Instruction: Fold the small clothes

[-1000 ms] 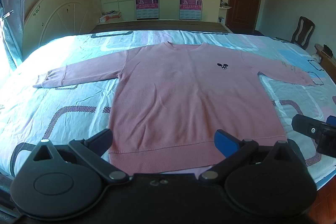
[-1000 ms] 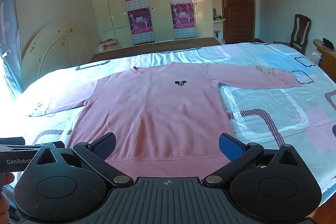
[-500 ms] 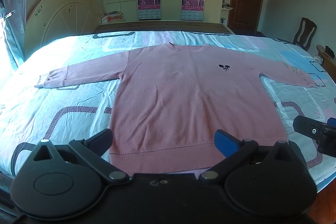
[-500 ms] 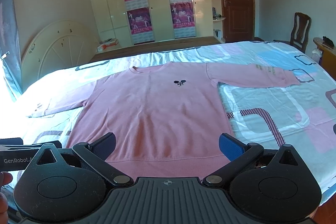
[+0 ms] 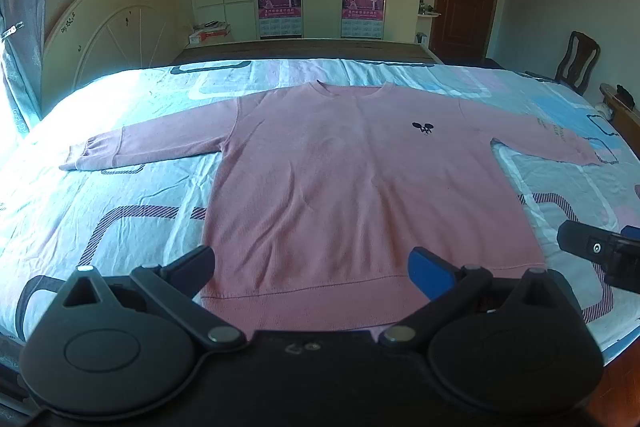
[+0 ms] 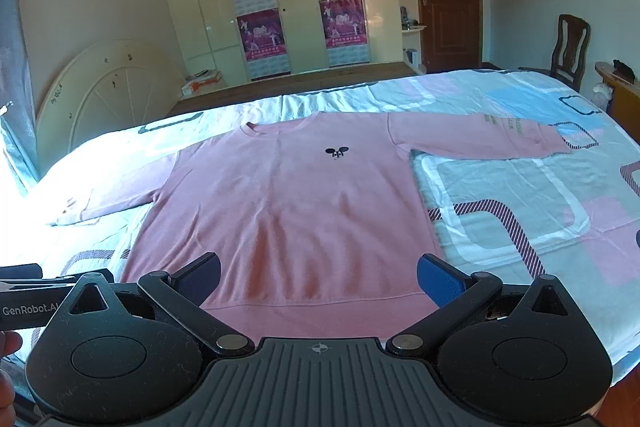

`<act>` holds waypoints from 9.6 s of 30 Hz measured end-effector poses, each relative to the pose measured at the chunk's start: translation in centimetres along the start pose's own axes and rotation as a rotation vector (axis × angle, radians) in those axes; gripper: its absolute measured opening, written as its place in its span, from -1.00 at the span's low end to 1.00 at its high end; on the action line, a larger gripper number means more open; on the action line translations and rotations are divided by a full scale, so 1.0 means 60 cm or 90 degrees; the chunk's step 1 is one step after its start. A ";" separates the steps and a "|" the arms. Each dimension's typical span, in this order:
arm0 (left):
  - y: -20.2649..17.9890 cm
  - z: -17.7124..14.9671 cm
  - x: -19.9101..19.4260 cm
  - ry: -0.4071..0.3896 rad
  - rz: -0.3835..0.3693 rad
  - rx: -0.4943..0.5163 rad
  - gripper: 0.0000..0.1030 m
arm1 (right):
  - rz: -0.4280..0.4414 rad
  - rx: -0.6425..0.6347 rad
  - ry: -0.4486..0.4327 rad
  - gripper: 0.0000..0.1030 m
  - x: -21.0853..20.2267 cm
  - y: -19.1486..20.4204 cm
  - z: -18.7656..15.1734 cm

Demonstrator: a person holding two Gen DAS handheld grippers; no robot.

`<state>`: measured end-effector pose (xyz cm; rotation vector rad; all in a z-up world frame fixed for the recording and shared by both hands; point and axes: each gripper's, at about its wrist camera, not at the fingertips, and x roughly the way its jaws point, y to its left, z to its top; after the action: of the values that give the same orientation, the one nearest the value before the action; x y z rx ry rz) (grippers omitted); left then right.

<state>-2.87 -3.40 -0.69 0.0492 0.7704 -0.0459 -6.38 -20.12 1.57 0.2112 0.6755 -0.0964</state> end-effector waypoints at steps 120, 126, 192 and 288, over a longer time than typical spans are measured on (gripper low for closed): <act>-0.052 0.252 0.506 0.093 0.044 -0.064 0.58 | -0.008 0.095 -0.045 -0.82 0.580 -0.320 0.325; -0.010 0.248 0.521 0.094 0.041 -0.090 0.60 | 0.094 -0.003 0.021 -0.81 0.633 -0.134 0.269; 0.039 0.240 0.615 0.042 -0.069 -0.244 -0.18 | -0.072 0.012 0.078 0.32 0.578 -0.272 0.175; 0.525 0.131 0.459 0.047 0.128 -0.434 0.28 | 0.232 -0.164 0.089 0.15 0.632 0.257 0.164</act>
<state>24.19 26.93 -13.39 -0.5212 0.8184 0.4108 31.49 -8.10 -12.29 0.0914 0.7704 0.3560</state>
